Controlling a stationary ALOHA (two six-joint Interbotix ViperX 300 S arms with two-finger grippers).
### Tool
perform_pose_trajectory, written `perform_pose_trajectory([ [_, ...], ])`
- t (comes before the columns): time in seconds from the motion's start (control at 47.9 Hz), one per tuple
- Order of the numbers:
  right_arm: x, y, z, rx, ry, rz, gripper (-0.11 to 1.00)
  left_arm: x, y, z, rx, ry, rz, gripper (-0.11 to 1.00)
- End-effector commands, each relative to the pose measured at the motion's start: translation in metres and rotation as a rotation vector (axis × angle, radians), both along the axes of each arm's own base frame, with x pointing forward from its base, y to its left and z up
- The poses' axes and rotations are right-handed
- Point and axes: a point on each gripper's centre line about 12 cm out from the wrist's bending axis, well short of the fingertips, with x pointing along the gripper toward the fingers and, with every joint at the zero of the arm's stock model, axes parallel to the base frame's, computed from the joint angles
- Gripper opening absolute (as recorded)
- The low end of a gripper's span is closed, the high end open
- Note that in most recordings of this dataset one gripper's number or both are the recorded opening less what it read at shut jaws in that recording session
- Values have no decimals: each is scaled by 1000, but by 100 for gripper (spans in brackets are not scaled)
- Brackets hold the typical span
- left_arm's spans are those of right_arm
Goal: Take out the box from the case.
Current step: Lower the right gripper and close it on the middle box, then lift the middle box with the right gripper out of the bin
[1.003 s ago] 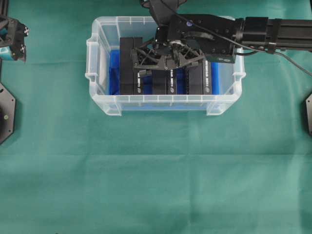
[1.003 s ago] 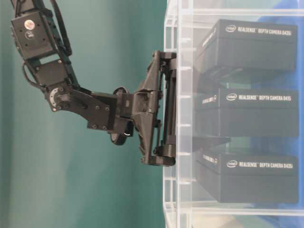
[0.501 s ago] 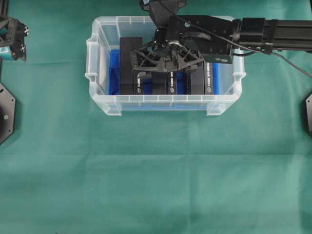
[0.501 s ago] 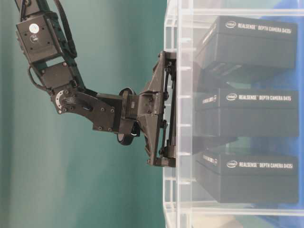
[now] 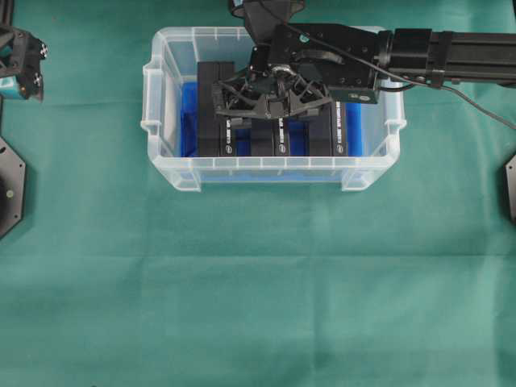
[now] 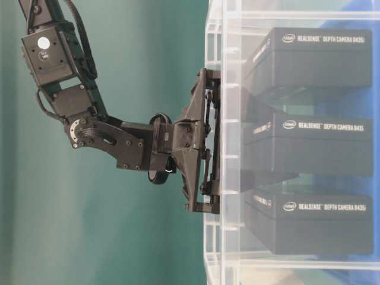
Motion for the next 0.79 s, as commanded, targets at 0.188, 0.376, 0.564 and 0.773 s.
perform_pose_trajectory([
  [0.188,4,1,21,0,-35,-13,69,0,0,6,13,-19,-2,83],
  [0.376,4,-2,37,4,-17,-19,69,0,0,5,13,-18,-2,83],
  [0.564,4,-3,57,6,-6,-20,69,0,0,6,13,-19,-2,83],
  [0.773,-2,0,84,7,-5,-18,69,-2,0,6,16,-23,-2,83],
])
